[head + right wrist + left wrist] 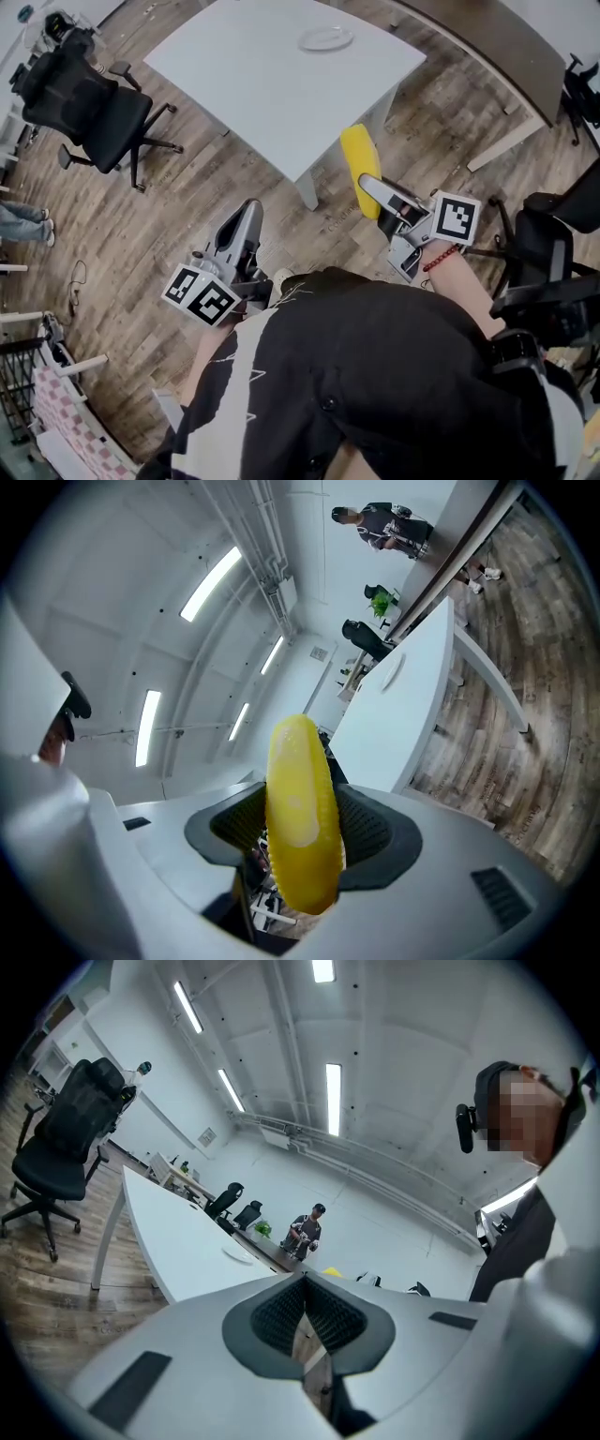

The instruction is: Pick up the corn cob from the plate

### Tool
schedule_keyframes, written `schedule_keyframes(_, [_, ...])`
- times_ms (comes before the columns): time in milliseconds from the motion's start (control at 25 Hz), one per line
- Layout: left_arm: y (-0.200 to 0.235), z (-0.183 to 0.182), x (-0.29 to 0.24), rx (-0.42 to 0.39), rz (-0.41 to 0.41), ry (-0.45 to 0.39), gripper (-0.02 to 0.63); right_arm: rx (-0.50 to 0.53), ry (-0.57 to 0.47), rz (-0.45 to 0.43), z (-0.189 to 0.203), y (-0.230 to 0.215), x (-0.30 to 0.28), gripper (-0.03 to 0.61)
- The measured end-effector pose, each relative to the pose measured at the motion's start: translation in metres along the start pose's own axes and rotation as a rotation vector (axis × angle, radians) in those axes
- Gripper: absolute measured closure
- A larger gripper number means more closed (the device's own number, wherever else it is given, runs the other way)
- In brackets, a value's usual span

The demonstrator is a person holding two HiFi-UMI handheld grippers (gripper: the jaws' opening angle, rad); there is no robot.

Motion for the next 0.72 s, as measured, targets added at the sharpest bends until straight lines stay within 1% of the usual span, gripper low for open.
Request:
schedule_keyframes(240, [-0.035, 0.025, -0.009, -0.001, -0.022, -0.012, 0.6, 0.007, 0.01, -0.018, 0.002, -0.01, 0.036, 0.333])
schedule_keyframes(480, [-0.047, 0.031, -0.005, -0.014, -0.038, -0.021, 0.6, 0.019, 0.016, -0.04, 0.005, -0.011, 0.043, 0.333])
schedule_keyframes(720, [-0.061, 0.039, -0.011, -0.024, -0.035, -0.019, 0.6, 0.029, 0.002, -0.042, 0.005, -0.015, 0.057, 0.333])
Point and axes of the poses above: the fingertips, and each gripper's own axes: x backward along the fingers, y to its left, z out of its underside, the point moved 10 cm from there along x, backward along the fingers, and after that the axes turned 13 degrees about y, right-handed, at the moved point
